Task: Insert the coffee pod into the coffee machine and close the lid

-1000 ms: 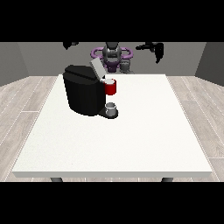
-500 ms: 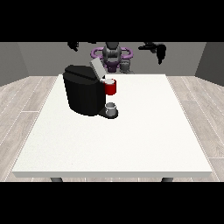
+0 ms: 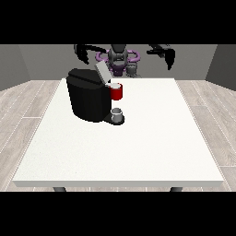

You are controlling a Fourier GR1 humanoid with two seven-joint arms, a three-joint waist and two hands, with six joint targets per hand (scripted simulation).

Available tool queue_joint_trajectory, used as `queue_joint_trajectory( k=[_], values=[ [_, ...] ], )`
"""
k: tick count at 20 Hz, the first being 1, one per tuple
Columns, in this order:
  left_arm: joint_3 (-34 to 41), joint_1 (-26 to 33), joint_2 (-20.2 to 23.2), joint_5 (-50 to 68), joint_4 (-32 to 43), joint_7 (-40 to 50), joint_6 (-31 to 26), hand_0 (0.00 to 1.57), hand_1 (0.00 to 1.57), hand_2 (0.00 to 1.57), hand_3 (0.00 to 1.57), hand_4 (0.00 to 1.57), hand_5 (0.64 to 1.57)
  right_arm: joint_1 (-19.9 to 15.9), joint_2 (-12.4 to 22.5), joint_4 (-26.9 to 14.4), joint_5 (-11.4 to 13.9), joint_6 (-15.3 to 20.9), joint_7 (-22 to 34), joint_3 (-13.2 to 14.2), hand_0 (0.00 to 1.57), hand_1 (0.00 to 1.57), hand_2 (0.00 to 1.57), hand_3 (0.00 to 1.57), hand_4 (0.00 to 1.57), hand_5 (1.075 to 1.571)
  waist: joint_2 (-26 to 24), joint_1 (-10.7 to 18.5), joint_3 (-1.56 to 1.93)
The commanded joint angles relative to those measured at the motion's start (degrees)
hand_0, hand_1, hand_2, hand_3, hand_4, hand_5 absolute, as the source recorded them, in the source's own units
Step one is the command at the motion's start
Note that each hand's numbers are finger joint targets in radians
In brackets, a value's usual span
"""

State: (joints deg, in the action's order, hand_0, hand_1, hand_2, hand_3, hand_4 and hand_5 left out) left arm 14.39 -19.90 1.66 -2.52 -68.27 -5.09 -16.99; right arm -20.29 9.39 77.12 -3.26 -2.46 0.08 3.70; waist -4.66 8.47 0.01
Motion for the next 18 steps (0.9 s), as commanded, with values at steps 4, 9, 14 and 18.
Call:
queue_joint_trajectory(
  k=[4,9,14,18],
  values=[
    [-2.4,5.7,0.3,1.5,-7.8,3.4,2.8,0.00,0.00,0.00,0.00,0.00,1.571,-2.9,0.6,-5.0,-0.9,-2.8,-0.3,1.2,0.00,0.00,0.00,0.00,0.00,1.571,2.0,-1.8,0.00],
    [-3.8,6.7,1.0,1.8,-10.3,1.0,3.5,0.00,0.00,0.00,0.00,0.00,1.571,-6.4,-1.0,-9.9,1.5,-0.8,-4.2,0.9,0.00,0.00,0.00,0.00,0.00,1.571,5.3,-1.5,0.00],
    [-4.0,5.9,1.0,2.3,-10.3,-0.1,4.9,0.00,0.00,0.00,0.00,0.00,1.571,-10.8,-0.6,-12.2,3.1,-1.0,-3.1,0.2,0.00,0.00,0.00,0.00,0.00,1.571,7.4,-1.6,-0.01],
    [-1.8,5.6,4.3,5.4,-9.9,2.2,3.3,0.00,0.00,0.00,0.00,0.12,1.571,-13.5,-1.8,-11.0,3.0,-0.3,2.2,-0.3,0.00,0.00,0.00,0.00,0.00,1.571,5.4,-2.9,-0.01]
  ],
)
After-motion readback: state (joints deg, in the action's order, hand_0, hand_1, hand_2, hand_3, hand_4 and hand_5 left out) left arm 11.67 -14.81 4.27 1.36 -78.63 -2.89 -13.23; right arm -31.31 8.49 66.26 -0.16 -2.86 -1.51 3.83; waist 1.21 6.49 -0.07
